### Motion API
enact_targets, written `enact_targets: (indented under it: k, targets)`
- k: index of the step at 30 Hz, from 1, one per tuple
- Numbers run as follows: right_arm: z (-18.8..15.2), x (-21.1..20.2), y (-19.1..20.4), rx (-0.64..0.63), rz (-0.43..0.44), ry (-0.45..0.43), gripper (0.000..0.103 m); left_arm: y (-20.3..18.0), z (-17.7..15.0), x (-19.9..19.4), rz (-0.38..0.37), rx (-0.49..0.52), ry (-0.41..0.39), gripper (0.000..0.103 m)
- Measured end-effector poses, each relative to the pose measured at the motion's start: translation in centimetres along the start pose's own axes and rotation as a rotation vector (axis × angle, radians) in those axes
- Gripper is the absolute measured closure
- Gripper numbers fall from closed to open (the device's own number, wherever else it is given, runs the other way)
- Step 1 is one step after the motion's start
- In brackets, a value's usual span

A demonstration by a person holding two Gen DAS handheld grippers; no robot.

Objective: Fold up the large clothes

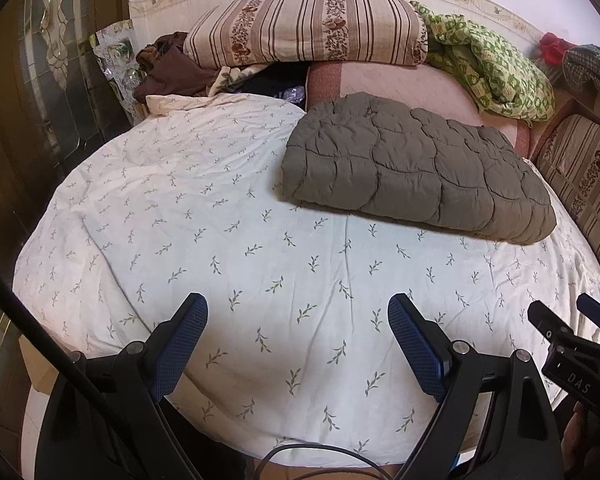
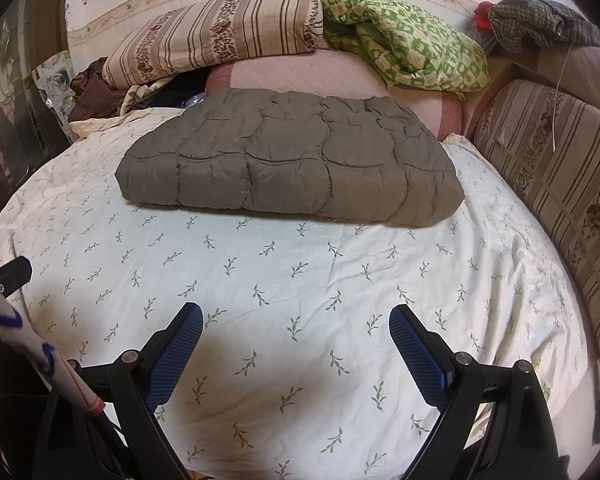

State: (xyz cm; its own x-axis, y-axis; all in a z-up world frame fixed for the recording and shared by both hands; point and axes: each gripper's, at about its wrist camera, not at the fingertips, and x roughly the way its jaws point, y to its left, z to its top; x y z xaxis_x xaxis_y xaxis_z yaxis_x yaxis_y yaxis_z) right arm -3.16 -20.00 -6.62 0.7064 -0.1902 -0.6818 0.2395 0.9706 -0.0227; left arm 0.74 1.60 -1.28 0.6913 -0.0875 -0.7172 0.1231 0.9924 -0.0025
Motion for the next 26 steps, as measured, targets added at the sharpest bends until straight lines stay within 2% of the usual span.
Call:
enact_targets:
  k: [9,26]
  targets:
    - [0.1,0.6,-0.7,0.022,-0.017,-0.004,0.006,0.1,-0.1,1.2,-0.004,-0.007,0.033,0.012]
    - [0.8,2.1,0.0,0.007,-0.009,0.014,0.006,0.5,0.2,2.4,0.016,-0.001,0.039,0.012]
